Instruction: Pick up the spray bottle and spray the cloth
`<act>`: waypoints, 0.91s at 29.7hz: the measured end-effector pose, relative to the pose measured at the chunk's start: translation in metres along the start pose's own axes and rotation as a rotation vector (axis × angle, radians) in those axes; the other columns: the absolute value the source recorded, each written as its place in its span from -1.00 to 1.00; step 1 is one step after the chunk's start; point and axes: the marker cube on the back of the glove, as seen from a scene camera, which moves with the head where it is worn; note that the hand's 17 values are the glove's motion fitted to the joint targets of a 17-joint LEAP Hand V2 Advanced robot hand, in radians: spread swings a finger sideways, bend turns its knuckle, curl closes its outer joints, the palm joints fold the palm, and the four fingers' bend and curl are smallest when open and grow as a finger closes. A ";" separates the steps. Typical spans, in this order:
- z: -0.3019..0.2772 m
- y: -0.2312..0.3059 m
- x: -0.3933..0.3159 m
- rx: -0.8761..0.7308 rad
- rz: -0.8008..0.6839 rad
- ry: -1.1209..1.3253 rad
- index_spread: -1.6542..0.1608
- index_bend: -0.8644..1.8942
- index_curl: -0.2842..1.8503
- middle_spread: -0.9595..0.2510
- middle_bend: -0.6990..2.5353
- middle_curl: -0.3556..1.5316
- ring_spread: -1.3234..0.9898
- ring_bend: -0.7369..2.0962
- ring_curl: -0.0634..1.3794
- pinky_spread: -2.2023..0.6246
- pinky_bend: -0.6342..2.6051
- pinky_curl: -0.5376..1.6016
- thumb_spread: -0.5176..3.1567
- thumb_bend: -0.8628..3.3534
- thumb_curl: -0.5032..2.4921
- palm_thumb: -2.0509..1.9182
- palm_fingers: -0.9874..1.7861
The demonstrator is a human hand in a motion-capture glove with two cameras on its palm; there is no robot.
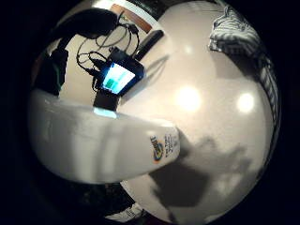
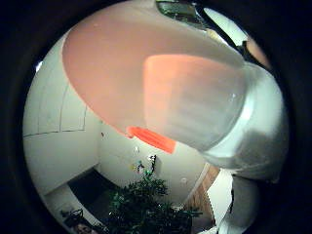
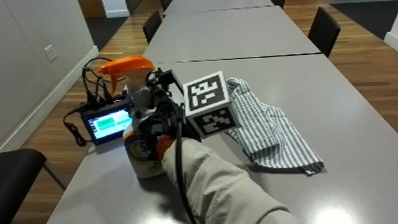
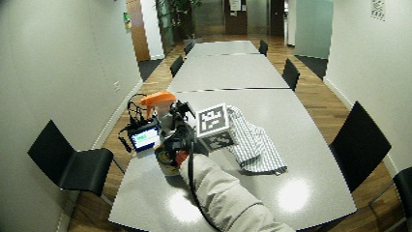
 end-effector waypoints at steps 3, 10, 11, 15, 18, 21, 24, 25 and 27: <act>0.007 0.002 -0.003 0.003 -0.012 0.012 0.53 -0.27 -0.29 0.37 -0.39 -0.03 -0.03 -0.24 -0.20 0.38 -0.42 -0.06 -0.54 -0.60 -0.18 0.64 0.46; 0.025 0.002 0.001 -0.045 -0.014 0.065 0.52 -0.28 -0.30 0.36 -0.41 -0.03 -0.03 -0.24 -0.19 0.38 -0.41 -0.05 -0.51 -0.60 -0.18 0.64 0.45; 0.027 0.003 0.004 -0.069 -0.009 0.075 0.52 -0.29 -0.31 0.36 -0.41 -0.03 -0.03 -0.24 -0.19 0.38 -0.41 -0.05 -0.50 -0.60 -0.18 0.63 0.45; 0.026 0.015 0.010 -0.192 -0.001 0.051 0.51 -0.34 -0.34 0.34 -0.39 -0.01 -0.02 -0.21 -0.18 0.41 -0.48 -0.07 -0.40 -0.61 -0.20 0.60 0.28; 0.000 0.029 0.000 -0.264 -0.017 -0.002 0.48 -0.32 -0.34 0.39 -0.38 -0.01 -0.01 -0.28 -0.16 0.46 -0.50 -0.05 -0.35 -0.61 -0.22 0.58 -0.04; -0.059 0.056 -0.022 -0.316 -0.039 -0.018 0.46 -0.32 -0.38 0.44 -0.38 -0.03 0.01 -0.30 -0.20 0.49 -0.49 -0.08 -0.31 -0.60 -0.23 0.59 -0.08; -0.126 0.092 -0.041 -0.330 -0.055 -0.035 0.46 -0.31 -0.41 0.47 -0.38 -0.05 0.03 -0.31 -0.26 0.53 -0.49 -0.12 -0.28 -0.59 -0.23 0.60 -0.07; -0.142 0.102 -0.044 -0.333 -0.063 -0.048 0.46 -0.30 -0.42 0.48 -0.39 -0.05 0.04 -0.30 -0.27 0.54 -0.49 -0.13 -0.27 -0.59 -0.23 0.61 -0.05; -0.165 0.119 -0.047 -0.329 -0.068 -0.073 0.46 -0.29 -0.43 0.50 -0.38 -0.06 0.06 -0.29 -0.29 0.56 -0.49 -0.14 -0.25 -0.59 -0.23 0.61 -0.01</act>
